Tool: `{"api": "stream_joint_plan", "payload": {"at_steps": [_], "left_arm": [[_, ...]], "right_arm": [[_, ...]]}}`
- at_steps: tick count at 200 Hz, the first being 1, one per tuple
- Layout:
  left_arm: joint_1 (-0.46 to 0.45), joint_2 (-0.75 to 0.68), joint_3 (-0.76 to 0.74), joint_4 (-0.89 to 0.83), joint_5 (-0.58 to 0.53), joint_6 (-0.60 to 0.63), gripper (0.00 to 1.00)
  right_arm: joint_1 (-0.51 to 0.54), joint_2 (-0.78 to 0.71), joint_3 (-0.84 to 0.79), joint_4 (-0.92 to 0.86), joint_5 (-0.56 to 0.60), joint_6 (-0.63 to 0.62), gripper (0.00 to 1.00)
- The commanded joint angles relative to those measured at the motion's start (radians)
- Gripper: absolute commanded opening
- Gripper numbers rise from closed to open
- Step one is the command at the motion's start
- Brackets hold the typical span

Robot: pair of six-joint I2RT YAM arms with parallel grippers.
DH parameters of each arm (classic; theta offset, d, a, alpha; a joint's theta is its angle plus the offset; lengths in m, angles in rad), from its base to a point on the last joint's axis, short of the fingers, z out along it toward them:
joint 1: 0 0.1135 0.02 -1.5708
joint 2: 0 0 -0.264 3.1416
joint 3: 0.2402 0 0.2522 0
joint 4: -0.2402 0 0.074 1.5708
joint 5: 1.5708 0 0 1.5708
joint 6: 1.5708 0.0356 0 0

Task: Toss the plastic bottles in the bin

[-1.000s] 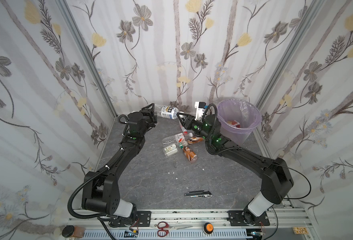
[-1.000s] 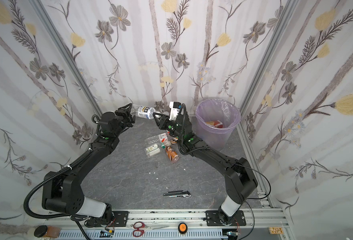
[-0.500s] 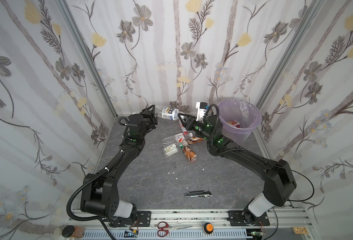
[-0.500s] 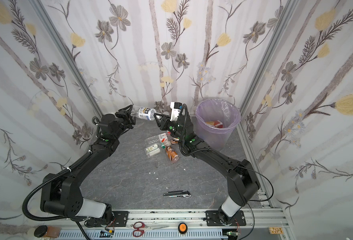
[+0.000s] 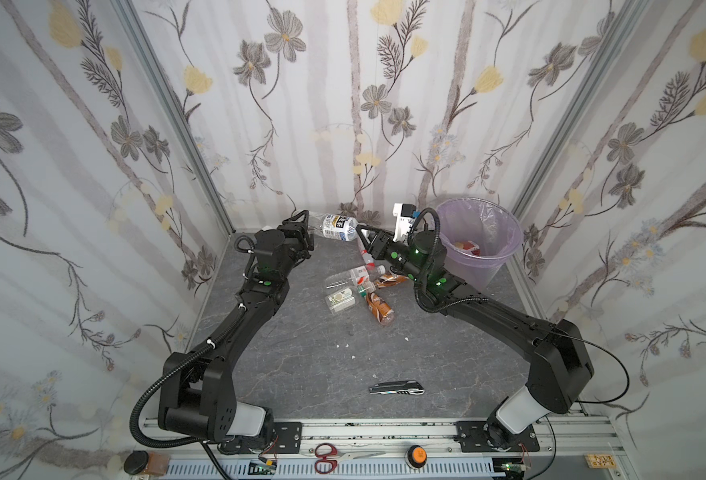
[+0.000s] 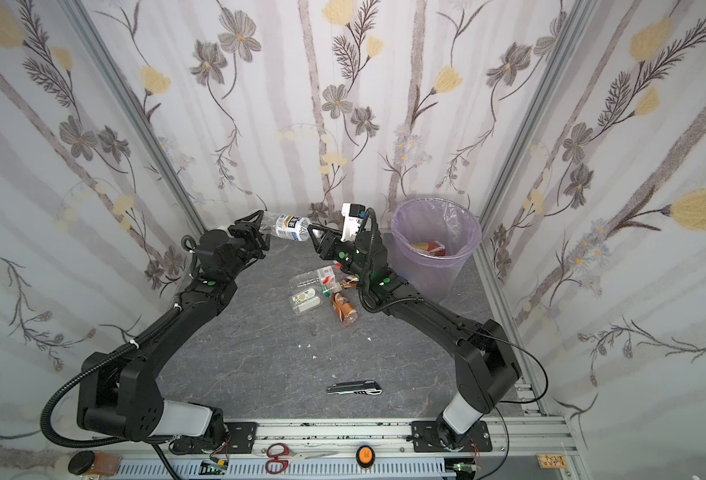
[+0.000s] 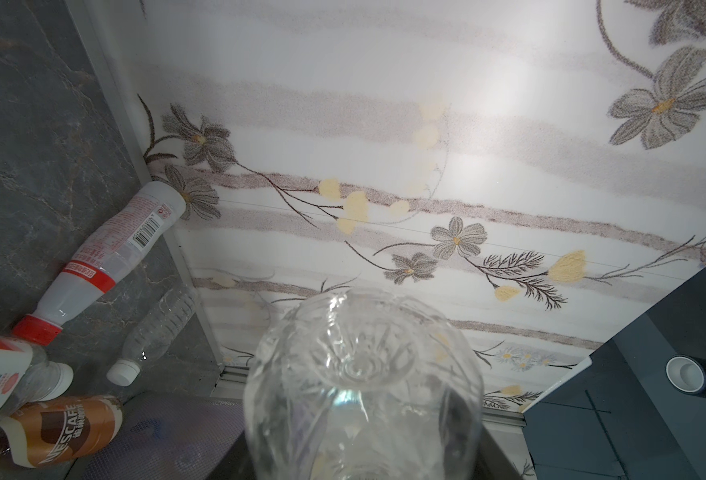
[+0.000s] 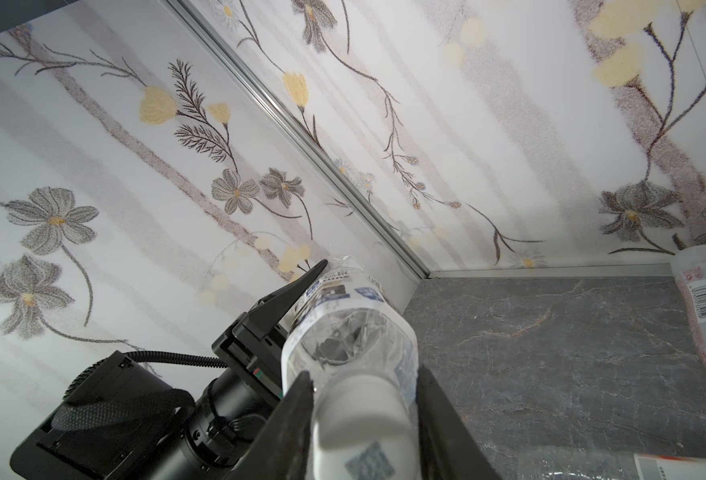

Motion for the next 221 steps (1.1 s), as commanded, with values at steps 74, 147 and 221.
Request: {"api": "stream_joint_plan", "payload": {"at_steps": [74,147,221], "left_arm": [[-0.003,0.005,0.01,0.048,0.006,-0.003,0.49],[-0.007,0.026,0.034,0.051,0.051,0.012,0.88],[-0.011,-0.001,0.094,0.05,0.138,0.145,1.0]], "right_arm": [[0.011,0.005,-0.019,0.05,0.002,0.031,0.28],[0.001,-0.027,0.024,-0.062,0.069,-0.066,0.21],[-0.056,-0.215,0.1,-0.362,0.329,-0.37,0.22]]}}
